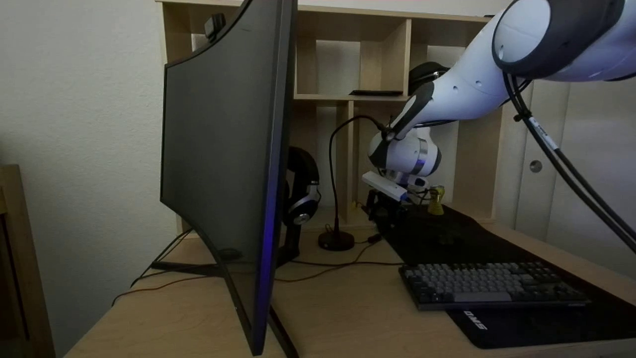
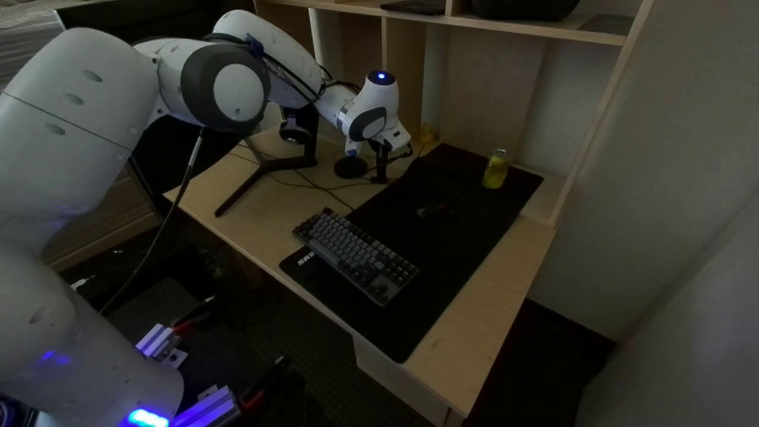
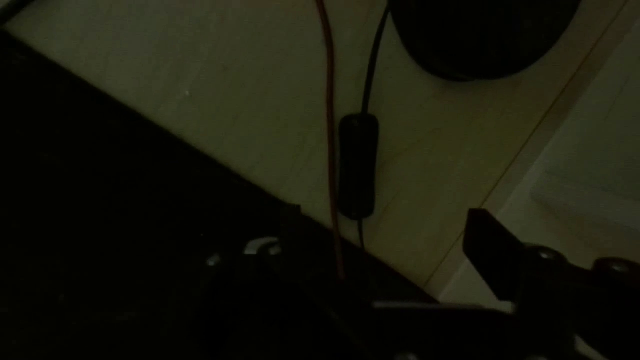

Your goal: Switch off the desk lamp

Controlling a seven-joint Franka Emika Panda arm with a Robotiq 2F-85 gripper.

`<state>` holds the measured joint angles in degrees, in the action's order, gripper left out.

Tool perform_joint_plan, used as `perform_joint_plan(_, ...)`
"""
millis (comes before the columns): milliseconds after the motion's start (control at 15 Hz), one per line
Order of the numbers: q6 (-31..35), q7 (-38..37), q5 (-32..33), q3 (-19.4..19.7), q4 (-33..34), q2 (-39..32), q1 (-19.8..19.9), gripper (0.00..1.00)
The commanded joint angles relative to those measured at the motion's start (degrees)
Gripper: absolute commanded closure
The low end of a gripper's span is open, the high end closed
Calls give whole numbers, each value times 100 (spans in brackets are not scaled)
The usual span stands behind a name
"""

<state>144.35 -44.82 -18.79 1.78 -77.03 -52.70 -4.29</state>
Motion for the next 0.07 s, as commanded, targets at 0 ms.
perform_joint_plan(0,-10,-16,27,-24,-134,126,34,10)
